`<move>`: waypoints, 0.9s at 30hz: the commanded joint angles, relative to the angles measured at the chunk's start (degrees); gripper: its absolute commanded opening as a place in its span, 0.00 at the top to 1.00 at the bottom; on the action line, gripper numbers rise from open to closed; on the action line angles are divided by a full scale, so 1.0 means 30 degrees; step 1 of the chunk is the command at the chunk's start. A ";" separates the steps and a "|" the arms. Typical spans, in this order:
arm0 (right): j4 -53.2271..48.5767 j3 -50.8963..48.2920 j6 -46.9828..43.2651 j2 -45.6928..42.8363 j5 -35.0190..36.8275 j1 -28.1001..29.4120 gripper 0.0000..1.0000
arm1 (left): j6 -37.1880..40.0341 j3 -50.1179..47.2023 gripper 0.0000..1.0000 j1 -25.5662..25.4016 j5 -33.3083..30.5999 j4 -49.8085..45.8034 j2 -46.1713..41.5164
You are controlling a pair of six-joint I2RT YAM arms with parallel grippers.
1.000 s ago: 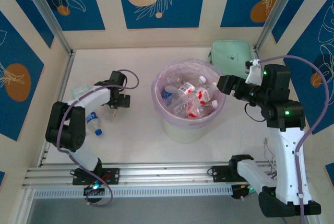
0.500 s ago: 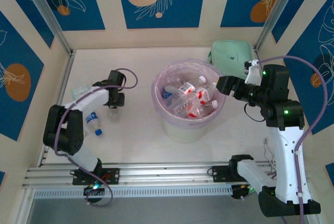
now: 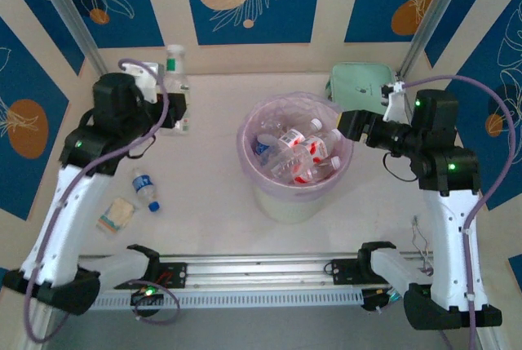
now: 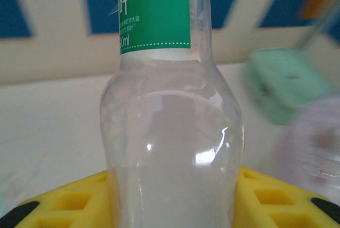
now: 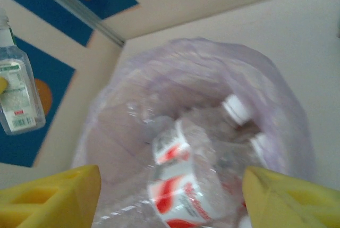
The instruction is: Put the plastic bottles in the bin
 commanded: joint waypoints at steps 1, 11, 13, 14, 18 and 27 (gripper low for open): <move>0.2285 0.1316 0.0894 0.0472 -0.3855 0.0692 0.32 | 0.0409 -0.0066 0.63 -0.2581 0.2870 0.1286 -0.0453; 0.3308 0.5712 0.1251 0.3487 -0.1160 0.6404 0.06 | 0.0288 -0.1785 0.67 -0.7971 0.4768 0.7214 0.0855; 0.3482 0.6091 0.1051 0.3883 -0.0735 0.7326 0.05 | 0.0284 -0.1624 0.67 -0.8300 0.4838 0.7112 0.1217; 0.3644 0.6156 0.0916 0.4088 -0.0581 0.7747 0.05 | 0.0214 -0.1619 0.67 -0.8512 0.4962 0.7252 0.1396; 0.2613 0.6841 0.0308 0.5138 0.1015 0.8513 0.12 | -0.0330 -0.1837 0.67 -0.9188 0.5194 0.8084 0.1649; 0.2329 0.7108 -0.0316 0.5696 0.1651 0.8467 0.54 | -0.0801 -0.1905 0.63 -0.9477 0.5464 0.8568 0.2268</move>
